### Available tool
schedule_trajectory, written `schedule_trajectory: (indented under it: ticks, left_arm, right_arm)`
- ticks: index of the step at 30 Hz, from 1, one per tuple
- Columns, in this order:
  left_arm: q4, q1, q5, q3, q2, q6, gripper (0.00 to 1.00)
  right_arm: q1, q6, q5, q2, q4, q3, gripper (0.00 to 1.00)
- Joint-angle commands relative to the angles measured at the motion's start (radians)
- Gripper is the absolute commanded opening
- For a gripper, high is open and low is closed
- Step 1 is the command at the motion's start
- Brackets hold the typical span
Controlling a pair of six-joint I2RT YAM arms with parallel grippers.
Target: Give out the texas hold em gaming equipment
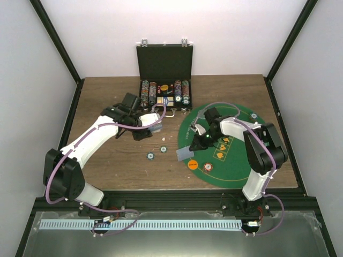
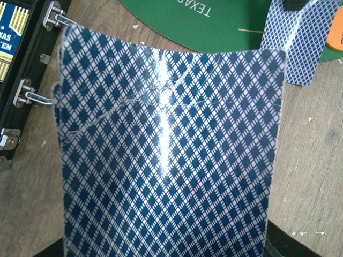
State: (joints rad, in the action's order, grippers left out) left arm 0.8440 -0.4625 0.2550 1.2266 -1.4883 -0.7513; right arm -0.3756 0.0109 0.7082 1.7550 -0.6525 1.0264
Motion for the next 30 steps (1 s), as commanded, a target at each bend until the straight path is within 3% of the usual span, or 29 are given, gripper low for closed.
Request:
schedule_trajectory:
  ticks: [1, 8, 11, 17, 20, 23, 25, 30]
  left_arm:
    - [0.000, 0.001, 0.016, 0.011, 0.011, 0.006, 0.50]
    - [0.009, 0.001, 0.013, 0.011, 0.010, -0.006, 0.50]
    - [0.013, 0.001, 0.012, 0.015, 0.005, -0.007, 0.50]
    - [0.032, -0.003, 0.018, 0.022, 0.006, -0.009, 0.50]
    - [0.043, -0.011, 0.019, 0.030, 0.009, -0.012, 0.51]
    - [0.054, -0.017, 0.021, 0.043, 0.010, -0.011, 0.51]
    - [0.064, -0.021, 0.028, 0.052, 0.011, -0.010, 0.51]
    - [0.083, -0.027, 0.042, 0.066, 0.019, -0.005, 0.50]
  right_arm:
    - [-0.006, -0.041, -0.055, 0.045, 0.033, -0.005, 0.01]
    - [-0.005, -0.085, -0.170, 0.048, 0.015, 0.023, 0.04]
    - [-0.006, -0.084, -0.194, 0.052, -0.023, 0.055, 0.25]
    - [-0.005, 0.005, -0.216, -0.045, -0.047, 0.146, 0.54]
    - [-0.005, 0.098, 0.040, -0.125, 0.116, 0.137, 0.62]
    - [-0.009, 0.339, 0.332, -0.190, 0.481, 0.041, 0.73]
    - [-0.033, 0.468, 0.381, -0.193, 0.678, 0.002, 0.74]
    - [-0.103, 0.482, 0.383, -0.121, 0.735, 0.067, 0.82]
